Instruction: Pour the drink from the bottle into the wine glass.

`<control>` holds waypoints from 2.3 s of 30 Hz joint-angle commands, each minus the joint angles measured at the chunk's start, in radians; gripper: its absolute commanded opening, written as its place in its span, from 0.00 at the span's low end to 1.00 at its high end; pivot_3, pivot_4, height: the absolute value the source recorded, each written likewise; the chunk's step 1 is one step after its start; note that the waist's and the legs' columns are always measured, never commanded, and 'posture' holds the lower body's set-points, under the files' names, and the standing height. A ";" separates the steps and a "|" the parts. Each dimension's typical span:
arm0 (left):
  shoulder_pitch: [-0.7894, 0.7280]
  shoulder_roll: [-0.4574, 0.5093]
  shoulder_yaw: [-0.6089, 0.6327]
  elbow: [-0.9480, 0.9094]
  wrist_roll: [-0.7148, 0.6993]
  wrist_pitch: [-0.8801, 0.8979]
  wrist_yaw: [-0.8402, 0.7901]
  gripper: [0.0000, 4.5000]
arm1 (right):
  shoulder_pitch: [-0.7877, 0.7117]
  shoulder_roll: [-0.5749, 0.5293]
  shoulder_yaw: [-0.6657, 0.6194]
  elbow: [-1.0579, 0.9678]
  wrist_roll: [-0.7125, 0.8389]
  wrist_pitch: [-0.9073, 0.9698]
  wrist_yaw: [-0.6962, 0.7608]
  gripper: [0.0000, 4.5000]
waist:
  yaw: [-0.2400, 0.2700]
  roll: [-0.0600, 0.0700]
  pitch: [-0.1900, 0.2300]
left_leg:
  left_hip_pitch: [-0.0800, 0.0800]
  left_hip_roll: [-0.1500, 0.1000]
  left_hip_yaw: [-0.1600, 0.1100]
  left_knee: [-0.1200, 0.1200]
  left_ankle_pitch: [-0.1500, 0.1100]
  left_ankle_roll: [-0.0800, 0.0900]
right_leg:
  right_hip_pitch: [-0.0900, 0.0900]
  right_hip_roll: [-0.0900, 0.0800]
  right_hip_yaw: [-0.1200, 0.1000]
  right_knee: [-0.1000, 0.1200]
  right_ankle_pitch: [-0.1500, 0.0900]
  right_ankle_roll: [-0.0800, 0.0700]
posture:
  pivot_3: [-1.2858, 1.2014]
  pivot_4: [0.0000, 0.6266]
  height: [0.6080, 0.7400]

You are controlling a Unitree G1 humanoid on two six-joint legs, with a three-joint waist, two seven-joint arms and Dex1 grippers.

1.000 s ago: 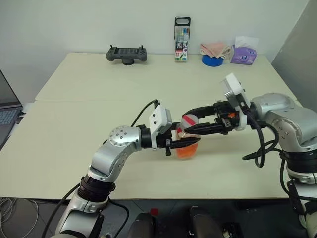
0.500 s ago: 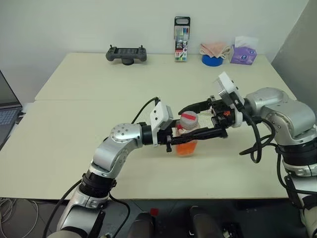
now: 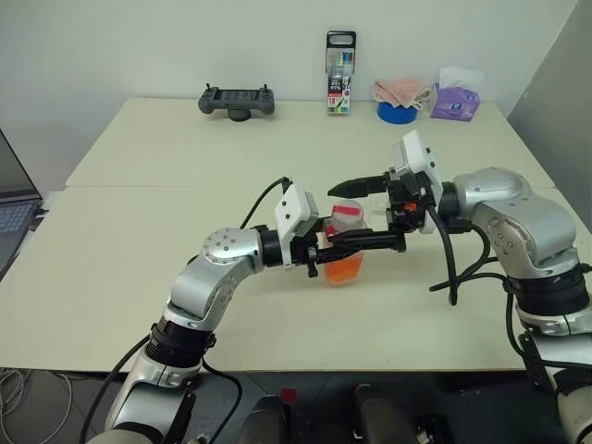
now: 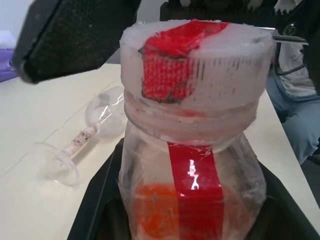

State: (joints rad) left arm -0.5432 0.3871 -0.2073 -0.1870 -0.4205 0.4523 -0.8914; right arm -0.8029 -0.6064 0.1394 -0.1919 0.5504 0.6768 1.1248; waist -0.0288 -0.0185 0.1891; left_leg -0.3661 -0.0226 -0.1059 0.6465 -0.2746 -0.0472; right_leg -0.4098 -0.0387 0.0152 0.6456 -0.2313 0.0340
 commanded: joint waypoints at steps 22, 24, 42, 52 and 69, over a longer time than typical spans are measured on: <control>-0.028 -0.038 0.010 0.010 0.034 -0.056 0.010 0.40 | 0.033 0.046 -0.088 -0.054 0.037 0.065 -0.205 0.95 | 0.000 0.000 0.000 | 0.000 0.000 0.000 0.000 0.000 0.000 | 0.000 0.000 0.000 0.001 0.000 0.000 | 0.52 0.24 1.00; -0.028 -0.038 0.013 0.011 0.036 -0.056 0.006 0.40 | 0.042 0.028 -0.096 -0.056 0.045 0.068 -0.193 0.95 | 0.000 0.000 0.000 | 0.000 0.000 0.000 0.000 0.000 0.000 | 0.000 0.000 0.000 0.001 0.000 0.000 | 0.52 0.24 1.00; -0.029 -0.038 0.015 0.016 0.044 -0.060 0.001 0.40 | 0.086 0.006 -0.098 -0.136 0.124 0.125 -0.176 0.95 | -0.001 0.000 0.000 | 0.000 0.000 0.000 0.000 0.000 0.000 | 0.000 0.001 0.000 0.001 0.000 0.000 | 0.52 0.24 1.00; -0.029 -0.037 0.018 0.017 0.045 -0.059 0.001 0.40 | 0.091 -0.002 -0.097 -0.143 0.115 0.130 -0.195 0.40 | -0.001 0.000 0.000 | 0.000 0.000 0.000 0.000 0.000 0.000 | 0.000 0.001 0.000 0.001 0.000 0.000 | 0.52 0.24 1.00; -0.035 -0.039 0.025 0.051 0.077 -0.085 0.013 0.40 | 0.167 0.034 -0.425 -0.099 0.175 0.099 -0.531 0.39 | 0.007 -0.002 -0.001 | 0.000 0.000 0.000 0.001 0.000 0.000 | 0.000 0.001 0.000 0.002 0.000 0.000 | 0.52 0.24 1.00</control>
State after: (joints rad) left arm -0.5516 0.3499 -0.2129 -0.1065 -0.3295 0.4004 -0.8834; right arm -0.6803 -0.5594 -0.2622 -0.2826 0.7875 0.8021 0.6510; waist -0.0217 -0.0202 0.1880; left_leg -0.3660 -0.0227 -0.1067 0.6473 -0.2746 -0.0470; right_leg -0.4087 -0.0382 0.0146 0.6469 -0.2312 0.0339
